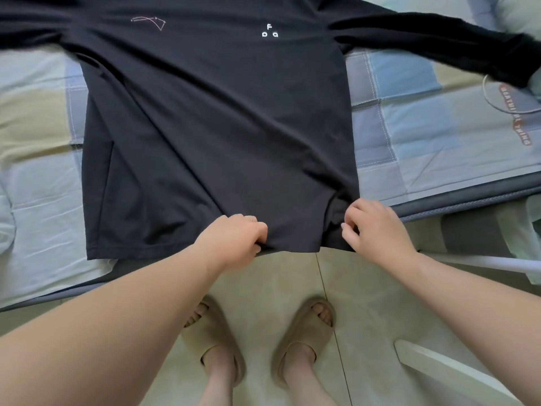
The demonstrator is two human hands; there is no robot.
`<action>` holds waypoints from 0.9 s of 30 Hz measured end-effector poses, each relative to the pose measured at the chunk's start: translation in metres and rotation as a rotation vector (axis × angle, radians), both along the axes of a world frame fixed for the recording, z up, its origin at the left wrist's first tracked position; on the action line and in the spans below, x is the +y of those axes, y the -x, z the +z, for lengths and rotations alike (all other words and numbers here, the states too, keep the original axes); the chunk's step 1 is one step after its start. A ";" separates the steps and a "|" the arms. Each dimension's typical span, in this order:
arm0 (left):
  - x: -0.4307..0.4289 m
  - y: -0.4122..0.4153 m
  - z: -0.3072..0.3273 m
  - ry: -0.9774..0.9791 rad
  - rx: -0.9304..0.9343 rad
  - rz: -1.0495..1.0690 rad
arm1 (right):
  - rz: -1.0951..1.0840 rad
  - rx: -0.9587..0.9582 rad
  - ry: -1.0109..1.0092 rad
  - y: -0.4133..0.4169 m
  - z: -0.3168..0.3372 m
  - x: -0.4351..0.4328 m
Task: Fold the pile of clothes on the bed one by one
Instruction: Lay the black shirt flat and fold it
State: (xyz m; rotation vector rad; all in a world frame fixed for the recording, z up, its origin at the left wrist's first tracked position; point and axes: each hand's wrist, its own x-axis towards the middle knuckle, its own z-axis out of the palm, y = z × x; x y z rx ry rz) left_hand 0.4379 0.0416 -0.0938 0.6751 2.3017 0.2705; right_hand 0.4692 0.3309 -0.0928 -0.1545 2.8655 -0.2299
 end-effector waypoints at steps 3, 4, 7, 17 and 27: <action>-0.019 -0.001 0.009 0.037 0.158 0.030 | 0.061 0.033 0.046 0.005 0.012 -0.028; -0.030 -0.002 0.011 0.069 0.189 0.040 | 0.106 0.021 0.057 0.008 0.015 -0.044; -0.072 -0.010 0.010 0.200 0.295 0.012 | 0.268 -0.043 0.094 0.014 0.018 -0.098; -0.209 -0.010 -0.012 0.259 0.366 0.144 | 0.363 -0.133 0.002 0.000 -0.021 -0.250; -0.268 -0.010 -0.002 -0.101 0.286 0.178 | 0.147 -0.027 0.049 0.007 -0.006 -0.293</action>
